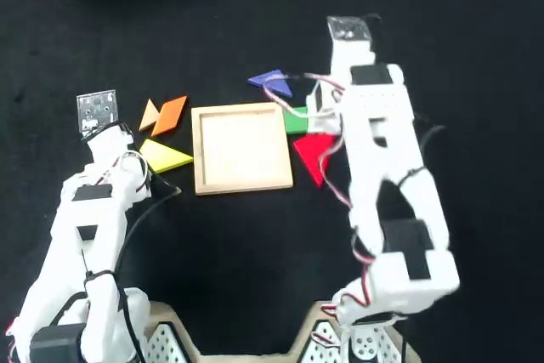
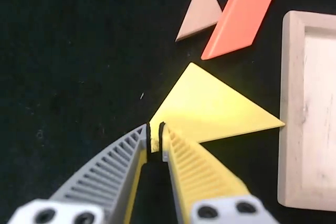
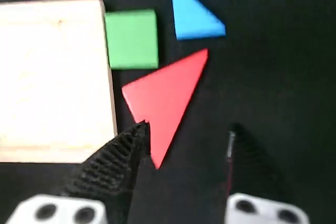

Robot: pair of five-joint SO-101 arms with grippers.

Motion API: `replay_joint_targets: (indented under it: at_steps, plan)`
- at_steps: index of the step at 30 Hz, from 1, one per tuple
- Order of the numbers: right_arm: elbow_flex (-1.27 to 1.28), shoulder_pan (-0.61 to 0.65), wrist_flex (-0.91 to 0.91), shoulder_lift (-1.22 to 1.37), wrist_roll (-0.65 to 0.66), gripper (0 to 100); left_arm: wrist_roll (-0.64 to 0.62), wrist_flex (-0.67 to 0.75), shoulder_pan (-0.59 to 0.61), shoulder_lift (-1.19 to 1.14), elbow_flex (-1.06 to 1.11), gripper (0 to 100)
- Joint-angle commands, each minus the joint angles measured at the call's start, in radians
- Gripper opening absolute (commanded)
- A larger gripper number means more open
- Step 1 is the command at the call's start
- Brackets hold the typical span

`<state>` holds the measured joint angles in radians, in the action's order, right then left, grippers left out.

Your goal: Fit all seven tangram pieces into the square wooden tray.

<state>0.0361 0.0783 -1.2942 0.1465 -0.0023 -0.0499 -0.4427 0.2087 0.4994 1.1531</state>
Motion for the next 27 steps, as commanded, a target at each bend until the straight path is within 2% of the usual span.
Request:
replay_joint_targets:
  at_steps: [1,2,3,6,11,17,23,27]
  plan:
    - [-0.157,0.015,0.035,0.084,0.135,8.2,-0.008,0.015,0.004,0.011,-0.007,6]
    - [-0.179,0.011,0.052,0.116,0.143,2.1,-0.008,0.015,0.004,0.011,-0.007,6]
    - [-0.197,0.011,0.06,0.148,0.146,0.9,-0.008,0.015,0.004,0.011,-0.007,6]
    - [-0.237,0.006,0.064,0.245,0.149,7.7,-0.008,0.017,0.004,0.009,-0.007,6]
    - [-0.309,-0.023,0.064,0.372,0.149,0.8,-0.008,0.02,0.004,0.005,-0.007,6]
    - [-0.374,-0.072,0.06,0.458,0.161,1.8,-0.008,0.021,0.004,0.003,-0.007,6]
    - [-0.364,-0.123,0.054,0.496,0.385,1.8,-0.008,0.021,0.004,0.003,-0.007,6]
    - [-0.374,-0.176,-0.069,0.504,0.512,1.8,-0.008,0.021,0.002,0.003,-0.007,6]
